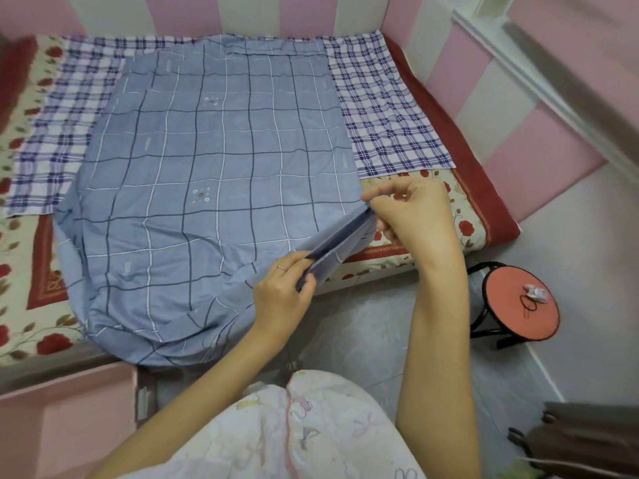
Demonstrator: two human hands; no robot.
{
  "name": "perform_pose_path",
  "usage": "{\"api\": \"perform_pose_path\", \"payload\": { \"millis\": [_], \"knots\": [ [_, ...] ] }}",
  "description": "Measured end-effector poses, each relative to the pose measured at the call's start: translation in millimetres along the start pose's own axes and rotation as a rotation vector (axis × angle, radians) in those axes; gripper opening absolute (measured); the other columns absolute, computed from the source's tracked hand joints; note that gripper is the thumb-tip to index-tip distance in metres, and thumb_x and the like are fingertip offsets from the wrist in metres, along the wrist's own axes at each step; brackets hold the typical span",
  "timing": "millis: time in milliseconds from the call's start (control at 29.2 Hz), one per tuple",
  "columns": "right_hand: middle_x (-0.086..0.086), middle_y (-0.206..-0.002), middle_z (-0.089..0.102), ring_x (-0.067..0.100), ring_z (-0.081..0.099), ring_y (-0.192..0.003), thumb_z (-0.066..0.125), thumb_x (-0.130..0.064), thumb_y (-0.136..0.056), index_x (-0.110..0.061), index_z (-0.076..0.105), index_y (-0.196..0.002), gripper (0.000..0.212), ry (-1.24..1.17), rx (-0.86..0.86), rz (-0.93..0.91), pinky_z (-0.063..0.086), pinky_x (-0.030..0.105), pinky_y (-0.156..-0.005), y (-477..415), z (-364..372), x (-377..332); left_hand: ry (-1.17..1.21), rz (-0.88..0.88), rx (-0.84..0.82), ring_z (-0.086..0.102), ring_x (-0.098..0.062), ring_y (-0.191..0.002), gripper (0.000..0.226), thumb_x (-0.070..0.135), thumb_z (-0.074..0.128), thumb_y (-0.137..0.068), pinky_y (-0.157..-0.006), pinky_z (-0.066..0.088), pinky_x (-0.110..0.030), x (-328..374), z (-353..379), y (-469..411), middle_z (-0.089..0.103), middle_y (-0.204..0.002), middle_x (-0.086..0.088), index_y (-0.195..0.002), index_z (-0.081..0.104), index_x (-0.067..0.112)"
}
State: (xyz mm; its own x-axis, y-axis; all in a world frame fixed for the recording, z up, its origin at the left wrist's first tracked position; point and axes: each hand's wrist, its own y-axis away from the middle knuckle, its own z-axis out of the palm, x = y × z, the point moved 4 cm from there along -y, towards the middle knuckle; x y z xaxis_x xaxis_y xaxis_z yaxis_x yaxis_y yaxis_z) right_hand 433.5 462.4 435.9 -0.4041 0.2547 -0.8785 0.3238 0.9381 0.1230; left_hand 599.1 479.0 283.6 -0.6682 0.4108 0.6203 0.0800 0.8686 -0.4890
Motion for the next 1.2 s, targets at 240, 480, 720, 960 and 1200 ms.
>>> {"api": "perform_pose_path", "payload": {
  "millis": [240, 480, 720, 960, 1200],
  "knots": [
    [0.011, -0.065, 0.068, 0.016, 0.065, -0.056, 0.043, -0.004, -0.096, -0.003, 0.067, -0.1, 0.025, -0.072, -0.195, 0.066, 0.059, 0.025, -0.058, -19, 0, 2, 0.072, -0.036, 0.033, 0.062, -0.009, -0.085, 0.025, 0.02, 0.054, -0.083, -0.08, 0.051, -0.025, -30, -43, -27, 0.073, -0.092, -0.004, -0.087, 0.074, 0.006],
    [0.002, -0.094, 0.075, 0.0, 0.068, -0.087, 0.067, -0.006, -0.084, -0.011, 0.066, -0.113, 0.029, 0.03, -0.547, -0.098, 0.048, 0.008, -0.073, -32, 1, -7, 0.024, 0.014, 0.025, 0.059, -0.007, -0.081, 0.016, 0.01, 0.058, -0.084, -0.078, 0.046, -0.015, -51, -93, -70, 0.07, -0.09, -0.003, -0.089, 0.07, 0.002],
    [0.0, -0.081, 0.062, 0.014, 0.06, -0.078, 0.062, -0.023, -0.091, -0.013, 0.071, -0.086, 0.014, 0.078, -0.201, -0.402, 0.053, 0.026, -0.081, -64, 20, -29, 0.078, -0.005, 0.053, 0.053, 0.002, -0.077, 0.023, 0.02, 0.049, -0.089, -0.074, 0.049, -0.016, -49, -112, -89, 0.059, -0.085, 0.008, -0.087, 0.064, 0.003],
    [-0.014, -0.082, 0.06, -0.009, 0.053, -0.078, 0.051, -0.012, -0.096, -0.018, 0.063, -0.089, 0.016, -0.188, -0.015, -0.652, 0.042, 0.01, -0.072, -54, 39, -58, -0.044, -0.019, 0.127, 0.055, -0.012, -0.07, 0.016, 0.018, 0.048, -0.077, -0.065, 0.047, -0.03, -52, -101, -82, 0.063, -0.083, 0.003, -0.083, 0.062, 0.014],
    [-0.008, -0.062, 0.037, -0.001, 0.033, -0.054, 0.039, -0.019, -0.102, -0.022, 0.05, -0.076, 0.028, -0.293, 0.106, -0.579, 0.029, 0.014, -0.053, -57, 36, -52, 0.025, -0.335, 0.006, 0.051, -0.011, -0.07, 0.011, 0.016, 0.053, -0.069, -0.061, 0.045, -0.031, -78, -49, -46, 0.056, -0.076, 0.008, -0.077, 0.06, 0.017]
  ]
}}
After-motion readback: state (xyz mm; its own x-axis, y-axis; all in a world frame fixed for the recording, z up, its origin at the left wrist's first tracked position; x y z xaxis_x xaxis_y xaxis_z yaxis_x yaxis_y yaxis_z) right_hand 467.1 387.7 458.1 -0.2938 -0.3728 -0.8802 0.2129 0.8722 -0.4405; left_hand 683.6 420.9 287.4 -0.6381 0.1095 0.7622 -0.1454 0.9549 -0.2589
